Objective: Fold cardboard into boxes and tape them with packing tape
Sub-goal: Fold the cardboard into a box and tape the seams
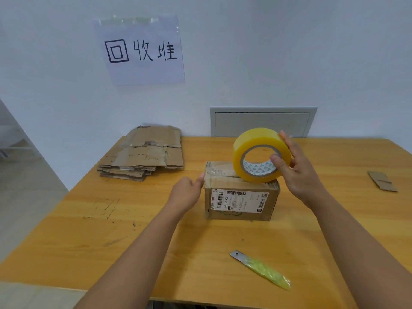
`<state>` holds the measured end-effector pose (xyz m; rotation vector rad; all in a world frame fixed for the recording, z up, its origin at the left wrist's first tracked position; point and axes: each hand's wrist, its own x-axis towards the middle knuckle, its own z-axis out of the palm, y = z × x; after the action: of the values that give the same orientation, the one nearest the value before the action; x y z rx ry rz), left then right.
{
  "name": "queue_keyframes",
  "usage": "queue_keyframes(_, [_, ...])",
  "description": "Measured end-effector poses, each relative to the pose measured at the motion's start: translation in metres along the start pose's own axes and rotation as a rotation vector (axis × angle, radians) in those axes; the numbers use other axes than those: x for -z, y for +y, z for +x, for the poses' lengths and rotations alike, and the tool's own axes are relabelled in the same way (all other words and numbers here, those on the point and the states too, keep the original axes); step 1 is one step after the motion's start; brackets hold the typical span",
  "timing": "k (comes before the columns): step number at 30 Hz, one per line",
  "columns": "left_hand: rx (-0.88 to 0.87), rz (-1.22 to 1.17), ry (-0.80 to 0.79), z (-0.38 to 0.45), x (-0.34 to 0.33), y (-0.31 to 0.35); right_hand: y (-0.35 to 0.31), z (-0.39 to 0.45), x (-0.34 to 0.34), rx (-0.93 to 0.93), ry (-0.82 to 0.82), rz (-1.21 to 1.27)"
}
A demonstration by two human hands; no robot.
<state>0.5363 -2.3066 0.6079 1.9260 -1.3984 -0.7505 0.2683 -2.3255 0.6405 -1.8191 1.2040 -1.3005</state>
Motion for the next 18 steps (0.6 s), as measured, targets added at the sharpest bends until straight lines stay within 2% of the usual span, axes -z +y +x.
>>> queue_keyframes(2, [-0.139,-0.037,0.159,-0.012,0.003,0.003,0.000,-0.002,-0.001,-0.008,0.009,0.014])
queue_keyframes(3, [-0.207,-0.113,0.188,-0.020,0.002,0.006,0.000,-0.003,-0.003,-0.013,0.015,0.024])
queue_keyframes(6, [-0.310,-0.284,0.065,-0.048,-0.011,0.013,0.004,-0.007,-0.007,-0.028,0.038,0.058])
queue_keyframes(8, [-0.341,-0.193,-0.005,-0.055,-0.021,0.010,0.011,-0.010,-0.008,-0.059,0.050,0.054])
queue_keyframes(13, [-0.390,0.112,0.007,-0.046,-0.018,0.005,0.015,-0.011,-0.008,-0.067,0.060,0.039])
queue_keyframes(16, [-0.564,0.297,0.091,-0.039,-0.010,0.011,0.012,-0.008,-0.006,-0.066,0.042,0.033])
queue_keyframes(18, [-0.644,0.371,0.048,-0.032,-0.007,0.015,0.009,-0.006,-0.006,-0.055,0.027,0.008])
